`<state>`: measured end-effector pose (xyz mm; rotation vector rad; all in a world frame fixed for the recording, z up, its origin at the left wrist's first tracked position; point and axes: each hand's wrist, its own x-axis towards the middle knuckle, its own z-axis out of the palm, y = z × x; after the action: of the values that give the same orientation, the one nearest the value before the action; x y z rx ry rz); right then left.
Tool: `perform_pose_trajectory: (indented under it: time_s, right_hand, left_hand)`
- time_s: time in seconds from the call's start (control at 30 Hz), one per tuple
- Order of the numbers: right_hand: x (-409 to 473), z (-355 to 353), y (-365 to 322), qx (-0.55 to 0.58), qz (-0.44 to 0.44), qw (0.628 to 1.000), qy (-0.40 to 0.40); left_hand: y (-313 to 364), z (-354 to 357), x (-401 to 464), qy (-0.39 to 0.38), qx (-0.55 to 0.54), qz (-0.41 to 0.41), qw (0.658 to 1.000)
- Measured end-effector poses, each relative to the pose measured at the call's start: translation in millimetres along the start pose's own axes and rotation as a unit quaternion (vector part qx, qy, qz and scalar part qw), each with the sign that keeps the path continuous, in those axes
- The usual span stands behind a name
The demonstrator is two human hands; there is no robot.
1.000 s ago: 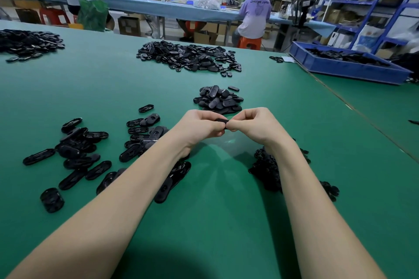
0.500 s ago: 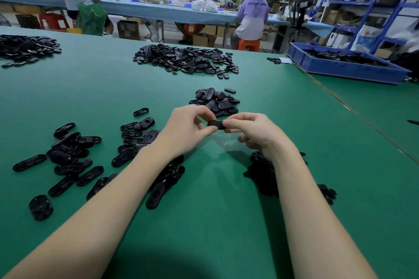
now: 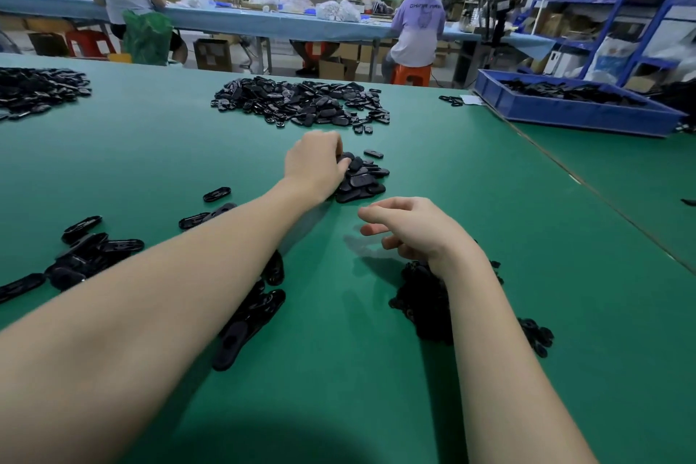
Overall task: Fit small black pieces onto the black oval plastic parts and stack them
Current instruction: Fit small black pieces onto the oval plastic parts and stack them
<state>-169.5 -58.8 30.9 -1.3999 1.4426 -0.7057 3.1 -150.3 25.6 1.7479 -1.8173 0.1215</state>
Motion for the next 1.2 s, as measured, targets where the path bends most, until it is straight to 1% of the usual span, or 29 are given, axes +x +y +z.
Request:
perform_pose_trajectory:
  time_s: [0.13, 0.3, 0.43, 0.57, 0.63, 0.7, 0.8, 0.87, 0.97, 1.03, 1.1, 1.2]
  right_hand:
    - [0.6, -0.9, 1.4, 0.0, -0.001, 1.0, -0.007]
    - [1.2, 0.2, 1.8, -0.015, -0.01, 1.0, -0.025]
    - [1.4, -0.2, 3.1, -0.032, -0.014, 0.999, -0.035]
    - [3.4, 0.7, 3.4, -0.044, -0.019, 0.998, -0.04]
    - [3.5, 2.6, 2.1, -0.063, -0.024, 0.997, -0.043]
    - [2.4, 4.9, -0.6, -0.092, -0.031, 0.994, -0.057]
    - [-0.3, 12.0, -6.7, -0.16, -0.043, 0.983, -0.075]
    - [-1.5, 21.9, -10.9, -0.201, -0.063, 0.974, -0.084]
    - [-3.5, 43.8, -17.8, -0.258, -0.113, 0.955, -0.091]
    - [-5.7, 61.5, -21.8, -0.277, -0.14, 0.945, -0.107]
    - [-6.6, 77.2, -22.9, -0.29, -0.152, 0.938, -0.115]
    - [-4.9, 85.2, -20.3, -0.294, -0.158, 0.938, -0.091]
  left_hand:
    - [-1.2, 13.7, 13.0, -0.006, 0.03, 0.003, 1.0]
    - [-2.2, 12.8, 10.9, 0.01, 0.01, 0.004, 1.0]
    - [-0.3, -2.5, -7.5, 0.015, -0.049, -0.008, 0.999]
    - [-4.0, -28.0, -37.9, 0.015, -0.118, 0.001, 0.993]
    - [-10.3, -40.8, -53.3, -0.015, -0.147, -0.004, 0.989]
    - [-18.9, -50.7, -65.7, -0.061, -0.168, -0.018, 0.984]
    - [-29.1, -61.2, -76.1, -0.128, -0.213, -0.056, 0.967]
    - [-32.4, -64.2, -79.3, -0.159, -0.222, -0.061, 0.96]
    - [-34.3, -64.3, -82.3, -0.175, -0.234, -0.054, 0.955]
    - [-36.2, -63.1, -84.5, -0.173, -0.228, -0.051, 0.957]
    - [-37.6, -63.5, -86.2, -0.171, -0.234, -0.056, 0.955]
    - [-39.4, -64.9, -87.1, -0.177, -0.268, -0.067, 0.945]
